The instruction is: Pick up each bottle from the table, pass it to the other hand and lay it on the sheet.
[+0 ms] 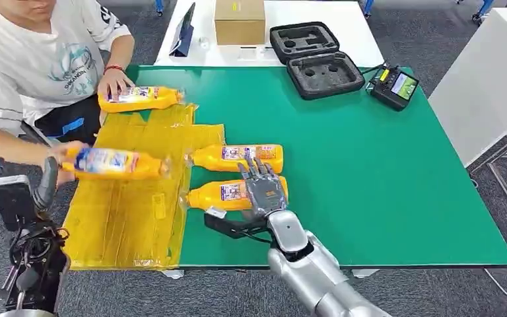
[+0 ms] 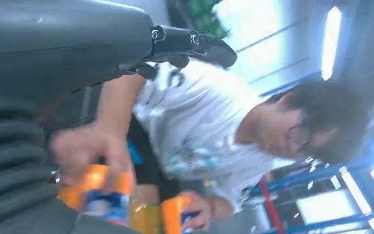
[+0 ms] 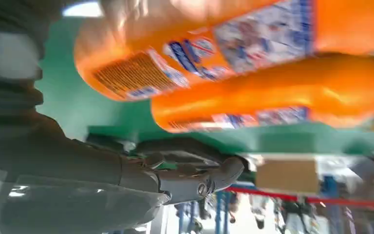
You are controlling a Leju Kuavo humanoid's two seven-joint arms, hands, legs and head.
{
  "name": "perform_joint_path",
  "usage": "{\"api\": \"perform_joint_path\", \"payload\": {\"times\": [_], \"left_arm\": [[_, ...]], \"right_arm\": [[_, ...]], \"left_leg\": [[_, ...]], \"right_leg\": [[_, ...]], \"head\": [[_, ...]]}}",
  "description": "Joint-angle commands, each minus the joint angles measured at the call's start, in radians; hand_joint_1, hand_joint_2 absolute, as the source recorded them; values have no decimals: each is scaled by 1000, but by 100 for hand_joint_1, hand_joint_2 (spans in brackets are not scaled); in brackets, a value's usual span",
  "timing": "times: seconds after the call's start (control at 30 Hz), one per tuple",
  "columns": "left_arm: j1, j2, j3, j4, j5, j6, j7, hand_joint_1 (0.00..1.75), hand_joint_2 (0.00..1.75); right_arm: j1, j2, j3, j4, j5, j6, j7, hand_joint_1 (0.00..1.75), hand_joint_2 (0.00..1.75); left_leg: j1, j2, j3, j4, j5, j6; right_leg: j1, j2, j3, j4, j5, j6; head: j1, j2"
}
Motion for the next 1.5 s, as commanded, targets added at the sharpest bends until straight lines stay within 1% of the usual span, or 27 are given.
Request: {"api": "perform_joint_path", "payload": {"times": [0.03, 0.17, 0.2, 0.23, 0.33, 0.5, 0.57, 0.8, 1.1, 1.17, 1.2, 1.23, 1.27, 1.3, 1.33, 1.37, 1.4, 1.47, 1.5], "left_arm": [[25, -29, -48, -118, -11, 36, 4, 0, 175], [13, -31, -64, -97, -4, 35, 4, 0, 175], [13, -31, -64, -97, -4, 35, 4, 0, 175], [13, -31, -64, -97, -4, 35, 4, 0, 175], [1, -27, -71, -82, 2, 30, 4, 0, 175], [-6, -28, -73, -72, 5, 28, 4, 0, 175], [-6, -28, -73, -72, 5, 28, 4, 0, 175], [-48, -30, -73, -7, 33, 13, 4, 0, 175], [-49, -30, -72, -2, 39, 12, 4, 0, 175], [-54, -33, -66, 5, 49, 9, 4, 0, 175], [-53, -33, -65, 5, 48, 6, 4, 0, 175], [-53, -33, -63, 5, 48, 8, 4, 0, 175], [-52, -34, -63, 7, 50, 5, 4, 0, 175], [-56, -35, -60, 14, 55, 0, 4, 0, 175], [-59, -36, -58, 19, 59, -2, 4, 0, 175], [-60, -36, -58, 22, 59, -3, 4, 0, 175], [-67, -37, -57, 35, 64, -8, 4, 0, 175], [-72, -37, -57, 42, 64, -6, 4, 0, 175], [-73, -37, -55, 46, 69, -10, 4, 0, 175]], "right_arm": [[-99, -24, -51, 189, 8, 52, 30, 0, 175], [-131, -25, -70, 249, -26, 89, -1, 0, 175], [-131, -25, -70, 249, -26, 89, -1, 0, 175], [-131, -25, -70, 249, -26, 89, -1, 0, 175], [-155, -16, -85, 307, -69, 111, -43, 0, 175], [-162, -15, -89, 326, -81, 118, -53, 0, 175], [-162, -15, -89, 326, -81, 118, -53, 0, 175], [-178, 1, -108, 399, -162, 174, -139, 0, 175], [-181, 4, -102, 408, -171, 185, -153, 0, 175], [-182, 5, -91, 413, -172, 189, -159, 2, 175], [-180, 10, -98, 414, -202, 196, -180, 12, 175], [-182, 8, -84, 416, -190, 191, -176, 31, 175], [-181, 11, -87, 415, -197, 192, -179, 70, 175], [-182, 13, -90, 417, -212, 205, -192, 84, 175], [-182, 12, -87, 417, -212, 205, -193, 93, 175], [-182, 13, -91, 417, -220, 207, -196, 138, 175], [-181, 13, -91, 419, -227, 211, -201, 138, 175], [-177, 14, -99, 419, -252, 216, -218, 155, 175], [-174, 13, -96, 419, -253, 214, -221, 154, 175]], "left_leg": [[0, -2, 3, 0, -1, 0], [0, -3, 2, 0, 0, 0], [0, -3, 3, 0, -1, 0], [0, -2, 2, 0, 0, 0], [0, -2, 2, 0, -1, 0], [0, -3, 3, -1, -1, 0], [0, -2, 2, 0, 0, 0], [0, -4, 2, -1, 0, 0], [0, -4, 5, -1, -1, 0], [0, -2, 2, -1, 0, 0], [0, -3, 4, -1, -1, 0], [0, -3, 3, -1, 0, 0], [0, -3, 5, -1, -1, -1], [0, -1, 2, -1, 0, 0], [1, -3, 5, -1, -1, -1], [0, -3, 4, -1, 0, 0], [0, -1, 2, -1, 0, 0], [0, -3, 4, -1, 0, 0], [0, -4, 5, -2, 0, 0]], "right_leg": [[0, -1, 4, 0, -2, 0], [0, -2, 2, 0, -1, 0], [0, -2, 4, 0, -1, 0], [0, -1, 2, 0, -1, 0], [-1, -1, 2, 0, -1, 0], [0, -2, 4, 0, -2, 0], [0, -1, 2, 0, -1, 0], [0, -2, 3, -1, -1, 0], [0, -2, 5, -1, -2, 0], [0, -2, 2, -1, -1, 0], [0, -2, 4, -1, -1, 0], [0, -2, 3, -1, -1, 0], [0, -2, 4, -1, -1, 0], [0, -1, 2, -1, 0, 0], [0, -2, 4, -1, -1, 0], [0, -2, 3, -1, -1, 0], [0, -1, 2, -1, 0, 0], [0, -2, 3, -1, -1, 0], [0, -2, 5, -1, -1, 0]], "head": [[0, 0], [0, 0], [0, 0], [0, 0], [0, 0], [0, 0], [0, 0], [0, 0], [0, 0], [0, 0], [0, 0], [0, 0], [0, 0], [0, 0], [0, 0], [0, 0], [0, 0], [0, 0], [0, 0]]}}
